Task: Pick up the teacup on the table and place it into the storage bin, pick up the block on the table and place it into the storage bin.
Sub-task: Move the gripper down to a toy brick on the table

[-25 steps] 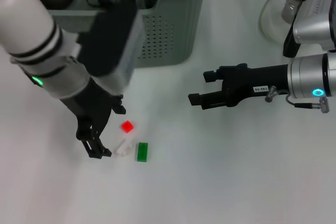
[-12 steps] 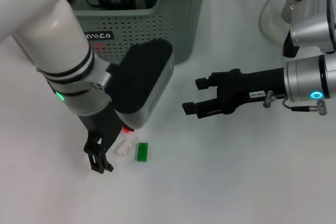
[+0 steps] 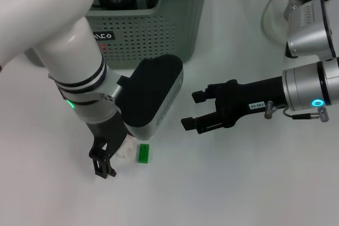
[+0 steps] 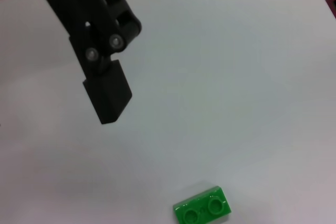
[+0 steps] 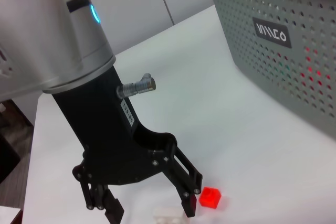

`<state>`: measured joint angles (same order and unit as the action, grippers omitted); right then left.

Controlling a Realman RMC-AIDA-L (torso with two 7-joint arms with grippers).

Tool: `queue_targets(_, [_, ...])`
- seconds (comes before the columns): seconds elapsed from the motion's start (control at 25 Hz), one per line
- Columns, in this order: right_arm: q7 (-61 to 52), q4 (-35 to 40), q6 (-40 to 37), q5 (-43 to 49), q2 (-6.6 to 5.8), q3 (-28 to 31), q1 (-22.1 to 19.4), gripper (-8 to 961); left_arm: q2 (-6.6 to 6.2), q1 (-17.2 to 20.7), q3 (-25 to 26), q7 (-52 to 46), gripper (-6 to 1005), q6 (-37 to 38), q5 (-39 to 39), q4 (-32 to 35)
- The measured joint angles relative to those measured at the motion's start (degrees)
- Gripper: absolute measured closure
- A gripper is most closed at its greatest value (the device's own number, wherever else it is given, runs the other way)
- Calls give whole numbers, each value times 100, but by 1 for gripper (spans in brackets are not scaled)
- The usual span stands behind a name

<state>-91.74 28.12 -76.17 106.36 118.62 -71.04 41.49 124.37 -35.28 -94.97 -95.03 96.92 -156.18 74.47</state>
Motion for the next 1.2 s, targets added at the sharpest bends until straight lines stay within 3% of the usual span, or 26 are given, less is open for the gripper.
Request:
queue_targets(0.52, [-1, 0, 65, -1, 20, 51, -63, 41, 0, -116, -126, 19, 161, -168, 0, -239])
queue_targets(0.72, [-1, 0, 74, -1, 21, 59, -70, 41, 0, -157, -146, 19, 251, -249, 0, -296])
queue_targets(1.2, [-1, -7, 85, -1, 21, 132, -89, 39, 0, -240, -162, 40, 303, -380, -79, -479])
